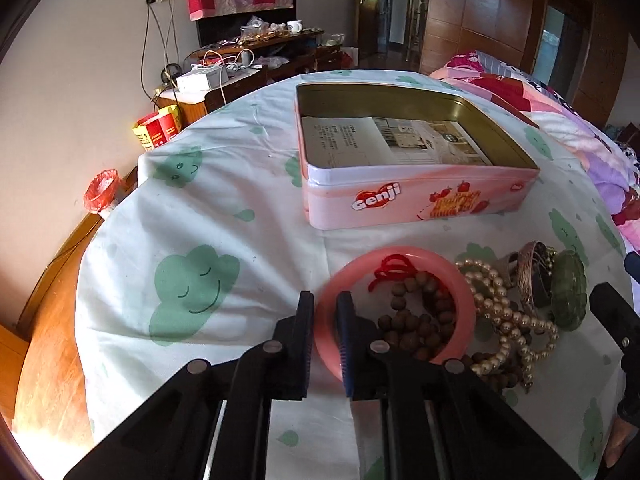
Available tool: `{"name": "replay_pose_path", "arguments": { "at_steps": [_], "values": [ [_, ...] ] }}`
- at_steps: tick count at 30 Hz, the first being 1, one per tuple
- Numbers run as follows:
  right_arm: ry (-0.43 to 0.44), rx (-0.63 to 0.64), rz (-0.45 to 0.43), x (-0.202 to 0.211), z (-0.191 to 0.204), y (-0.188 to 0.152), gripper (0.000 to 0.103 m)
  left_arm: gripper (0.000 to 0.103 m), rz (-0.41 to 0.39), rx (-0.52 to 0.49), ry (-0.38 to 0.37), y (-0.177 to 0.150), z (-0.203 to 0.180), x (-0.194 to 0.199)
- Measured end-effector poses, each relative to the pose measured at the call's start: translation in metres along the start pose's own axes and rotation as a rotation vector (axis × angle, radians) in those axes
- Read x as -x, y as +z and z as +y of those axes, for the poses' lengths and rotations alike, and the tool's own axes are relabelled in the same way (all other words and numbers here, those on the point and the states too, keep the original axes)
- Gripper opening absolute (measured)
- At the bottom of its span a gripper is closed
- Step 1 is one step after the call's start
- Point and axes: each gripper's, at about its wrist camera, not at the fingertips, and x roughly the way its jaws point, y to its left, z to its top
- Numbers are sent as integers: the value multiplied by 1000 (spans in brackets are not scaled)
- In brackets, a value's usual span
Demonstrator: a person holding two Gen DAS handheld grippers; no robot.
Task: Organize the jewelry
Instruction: 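Move the left tool to the pink bangle while the right tool approaches the green jade bangle, then close the left tool on the pink bangle while the right tool grasps the green jade bangle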
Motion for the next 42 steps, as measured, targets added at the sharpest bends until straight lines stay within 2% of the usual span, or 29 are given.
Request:
{"name": "replay_pose_path", "arguments": {
  "at_steps": [9,23,27,32,35,38,42],
  "values": [
    [5,-13,22,-5,-3,-1,103,9,-21,38,-58,-2,10,8],
    [-22,11,10,-9,-7,-2,103,8,-171,23,-24,10,8,43],
    [13,13,31,-13,-9,-2,90,8,-185,26,-29,13,7,46],
    [46,40,38,-12,-8,-3,85,8,-196,25,-35,14,7,48],
    [69,37,36,-11,-8,-2,85,8,-195,27,-38,13,7,49],
    [73,67,63,-16,-2,-2,93,8,-190,28,-42,12,7,48],
    [101,73,103,-27,-2,-1,93,8,-184,23,-46,11,5,47]
  ]
}}
